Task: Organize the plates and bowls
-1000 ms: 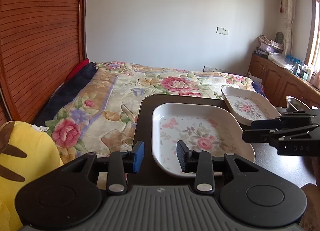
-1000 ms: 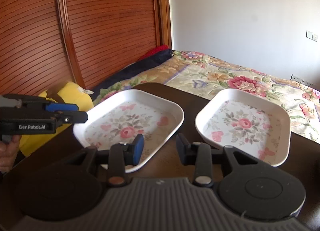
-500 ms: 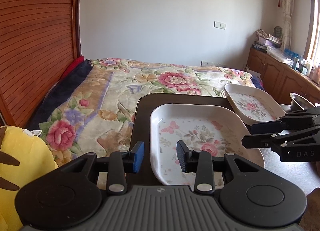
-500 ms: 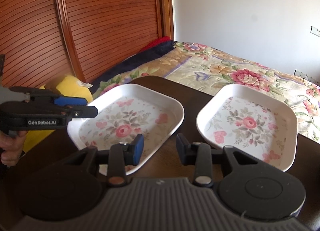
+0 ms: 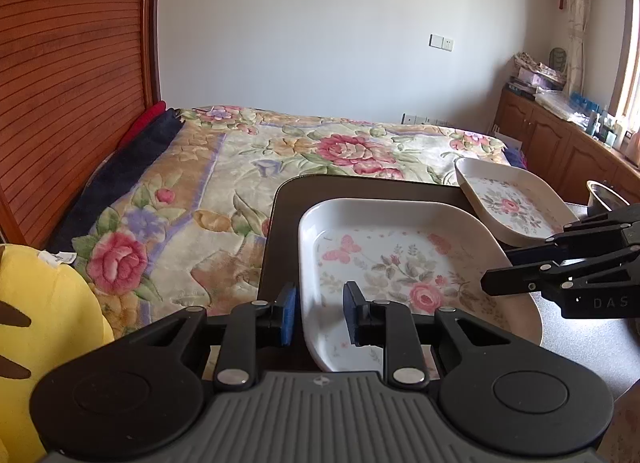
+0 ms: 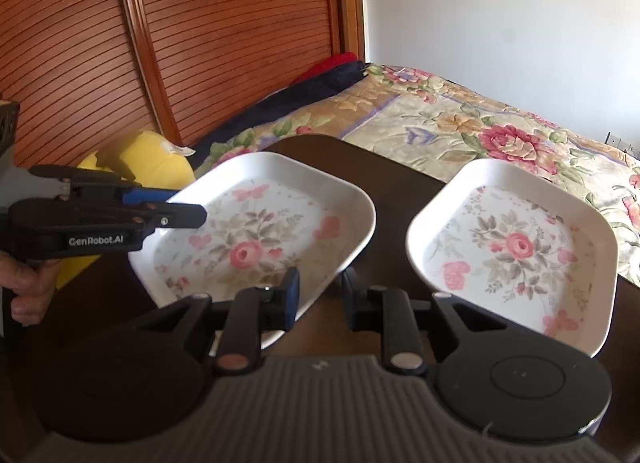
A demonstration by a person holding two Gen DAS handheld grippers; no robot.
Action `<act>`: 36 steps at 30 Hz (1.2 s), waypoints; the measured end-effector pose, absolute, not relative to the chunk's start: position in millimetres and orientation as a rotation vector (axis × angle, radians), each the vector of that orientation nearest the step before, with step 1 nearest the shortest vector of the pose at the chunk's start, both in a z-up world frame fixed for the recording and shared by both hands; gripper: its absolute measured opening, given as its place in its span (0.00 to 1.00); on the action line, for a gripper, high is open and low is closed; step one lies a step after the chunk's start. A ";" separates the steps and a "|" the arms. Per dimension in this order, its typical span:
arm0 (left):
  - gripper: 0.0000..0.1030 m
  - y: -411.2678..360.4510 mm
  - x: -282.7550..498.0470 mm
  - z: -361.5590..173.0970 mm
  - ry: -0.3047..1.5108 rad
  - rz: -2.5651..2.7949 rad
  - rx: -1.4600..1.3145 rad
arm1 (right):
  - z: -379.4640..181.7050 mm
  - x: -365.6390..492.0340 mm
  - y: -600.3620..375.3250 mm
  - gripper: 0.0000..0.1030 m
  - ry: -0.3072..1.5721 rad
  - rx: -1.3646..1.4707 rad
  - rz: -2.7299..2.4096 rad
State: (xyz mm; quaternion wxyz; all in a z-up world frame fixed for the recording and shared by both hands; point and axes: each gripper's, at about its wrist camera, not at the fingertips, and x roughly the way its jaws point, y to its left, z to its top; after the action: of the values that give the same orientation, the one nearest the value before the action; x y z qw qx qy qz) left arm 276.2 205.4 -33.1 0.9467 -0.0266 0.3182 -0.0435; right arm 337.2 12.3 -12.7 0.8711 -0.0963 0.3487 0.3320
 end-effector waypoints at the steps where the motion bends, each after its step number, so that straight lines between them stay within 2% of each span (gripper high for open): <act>1: 0.23 205.7 276.6 -33.3 0.649 -0.090 -0.054 | -12.8 336.8 12.8 0.24 0.729 -0.206 0.693; 7: 0.17 206.4 275.5 -33.2 0.645 -0.079 -0.061 | -14.0 337.3 13.3 0.24 0.739 -0.200 0.690; 14: 0.16 205.2 268.0 -28.3 0.643 -0.065 -0.067 | -14.5 333.9 10.9 0.21 0.753 -0.169 0.688; 22: 0.16 200.4 245.3 -13.0 0.581 -0.055 -0.084 | -8.9 323.5 3.6 0.14 0.734 -0.100 0.664; 36: 0.16 172.2 201.3 24.1 0.525 -0.059 -0.083 | 25.2 291.6 -32.1 0.11 0.658 -0.001 0.667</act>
State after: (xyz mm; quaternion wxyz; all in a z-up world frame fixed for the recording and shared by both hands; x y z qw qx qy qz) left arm 201.3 172.2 24.1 0.9644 -0.0409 0.2594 -0.0292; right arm 291.6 -32.1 25.2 0.8922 -0.0005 0.3171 0.3216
